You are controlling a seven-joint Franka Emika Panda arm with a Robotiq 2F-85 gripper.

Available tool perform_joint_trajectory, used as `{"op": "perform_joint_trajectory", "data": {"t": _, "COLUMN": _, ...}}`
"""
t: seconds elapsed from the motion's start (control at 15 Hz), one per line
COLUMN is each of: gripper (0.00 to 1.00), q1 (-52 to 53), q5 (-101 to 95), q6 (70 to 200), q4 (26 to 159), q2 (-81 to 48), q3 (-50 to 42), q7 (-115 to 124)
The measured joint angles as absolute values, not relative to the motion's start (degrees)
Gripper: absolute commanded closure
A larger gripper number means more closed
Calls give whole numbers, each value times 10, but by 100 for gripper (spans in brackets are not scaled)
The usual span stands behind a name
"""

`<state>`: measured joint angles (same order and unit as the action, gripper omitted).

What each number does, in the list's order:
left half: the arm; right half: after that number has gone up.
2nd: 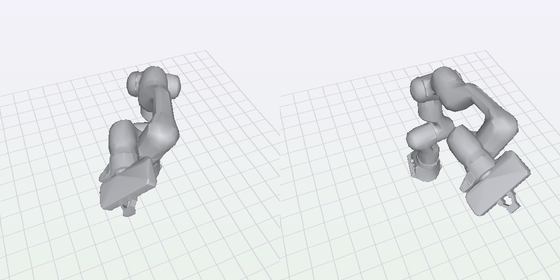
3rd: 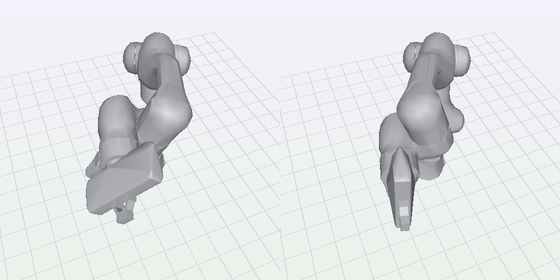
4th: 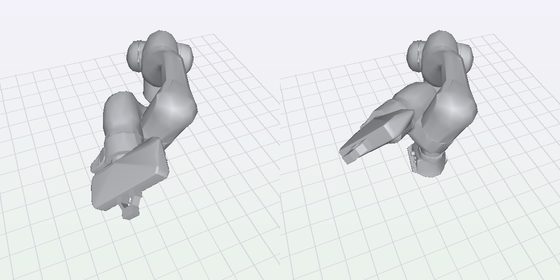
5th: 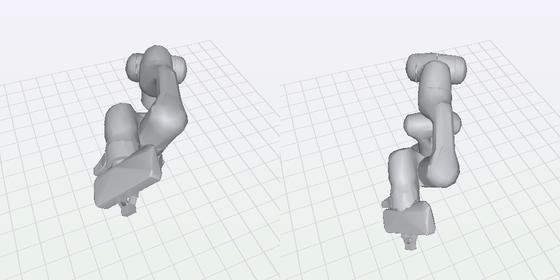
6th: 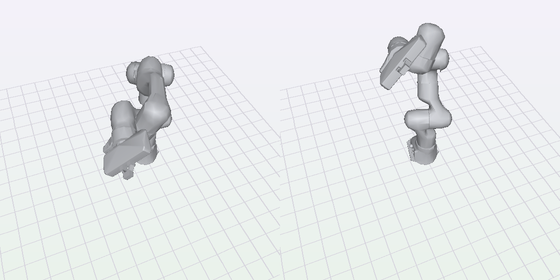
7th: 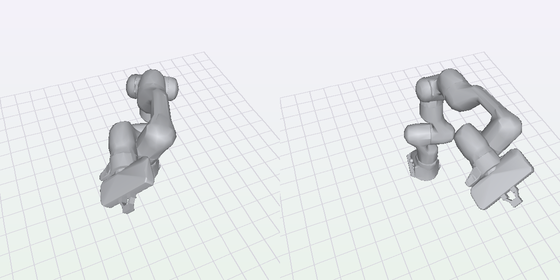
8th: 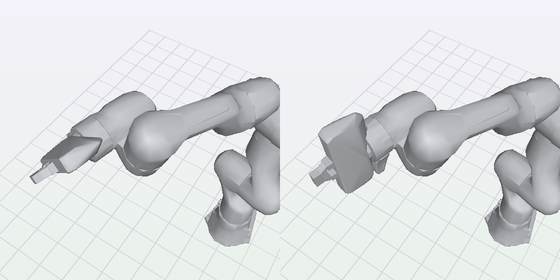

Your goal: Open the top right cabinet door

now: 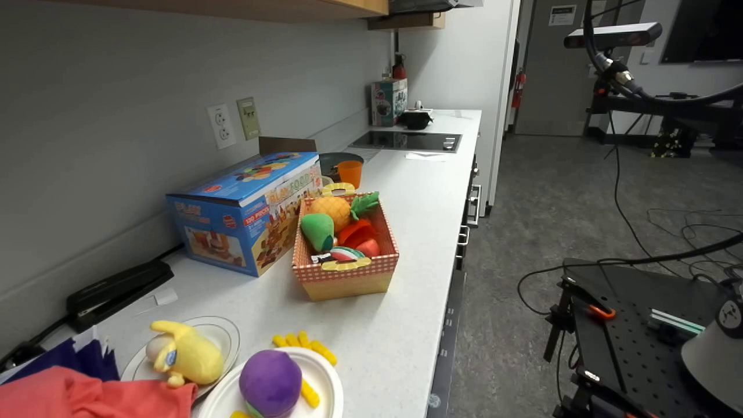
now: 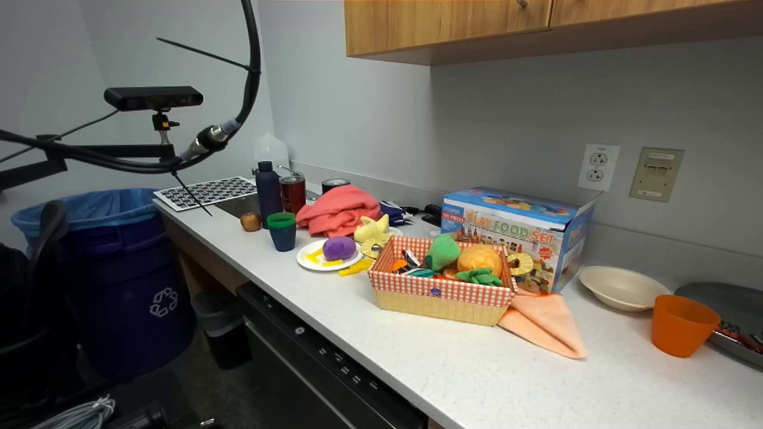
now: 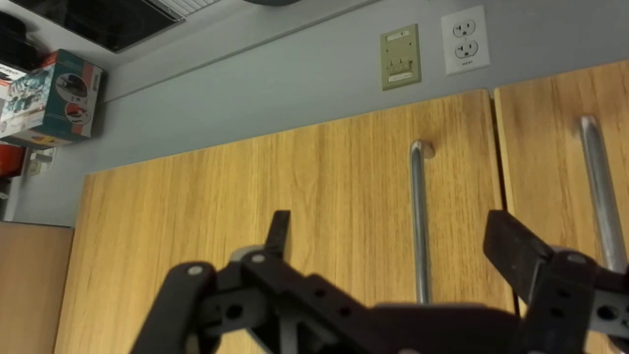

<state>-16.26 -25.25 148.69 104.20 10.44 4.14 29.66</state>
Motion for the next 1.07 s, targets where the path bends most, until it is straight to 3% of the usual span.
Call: {"op": "perform_joint_trajectory", "data": {"t": 1.07, "gripper": 0, "q1": -172, "q5": -420, "q6": 1496, "q4": 967, "q2": 33, "q3": 39, "q7": 397}}
